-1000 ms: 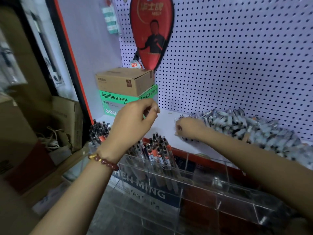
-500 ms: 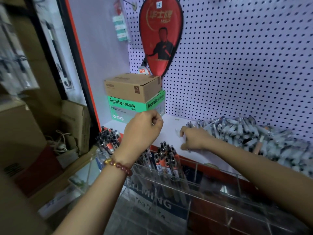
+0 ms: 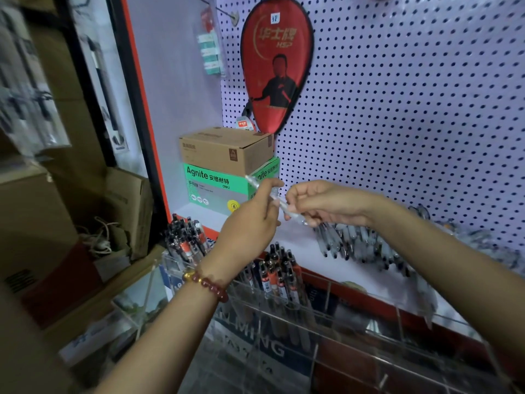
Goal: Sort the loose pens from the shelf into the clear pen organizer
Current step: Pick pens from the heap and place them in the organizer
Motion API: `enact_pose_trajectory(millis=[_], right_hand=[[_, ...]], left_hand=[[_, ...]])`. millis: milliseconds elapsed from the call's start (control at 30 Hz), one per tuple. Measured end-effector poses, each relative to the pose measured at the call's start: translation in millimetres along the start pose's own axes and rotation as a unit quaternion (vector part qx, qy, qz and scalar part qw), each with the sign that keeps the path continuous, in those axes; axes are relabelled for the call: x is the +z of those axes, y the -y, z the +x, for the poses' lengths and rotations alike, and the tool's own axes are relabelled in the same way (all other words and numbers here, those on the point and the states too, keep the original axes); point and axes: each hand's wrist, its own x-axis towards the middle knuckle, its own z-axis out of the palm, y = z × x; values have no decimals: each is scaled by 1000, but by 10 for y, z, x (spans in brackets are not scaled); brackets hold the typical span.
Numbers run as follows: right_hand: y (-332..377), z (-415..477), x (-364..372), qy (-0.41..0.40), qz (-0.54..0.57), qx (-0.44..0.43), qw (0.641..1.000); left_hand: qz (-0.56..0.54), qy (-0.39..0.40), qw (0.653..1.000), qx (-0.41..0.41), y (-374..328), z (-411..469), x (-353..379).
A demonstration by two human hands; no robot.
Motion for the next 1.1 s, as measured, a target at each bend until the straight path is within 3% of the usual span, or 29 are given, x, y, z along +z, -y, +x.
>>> enact_pose_trajectory(millis=[133,200,267,333,467,567,900,1033,1100], right_hand=[[-49,27,28,22,14,-17,1000],[-189,65,-71,-56,-64,9,996],[-462,85,-212,-166,-293,26,941],[-753,78,-297,-179,-448,57,874],[-976,5,-189,-149,-590,101,787],[-959,4,-119,-151,-625,99,759],[-1058,104,-49,-223,-497,75,835],[-838,22,-86,-253,-379,73,887],[-581,-75,-36,-266,-267,62,924]], left_hand=[[-26,-89,996,-13,-28,33,-22],[-42,-116,992,-25,-18,43,-55],[-30,-126,991,-28,-3,36,-83],[-23,-132,991,-23,2,16,-107],[-25,-129,991,-10,-31,-7,-130],[-30,-123,992,-5,-51,-21,-134],[-25,-95,995,17,-81,-40,-101],[-64,-108,992,7,-61,-28,-106],[-113,-117,987,10,-89,-36,-115]])
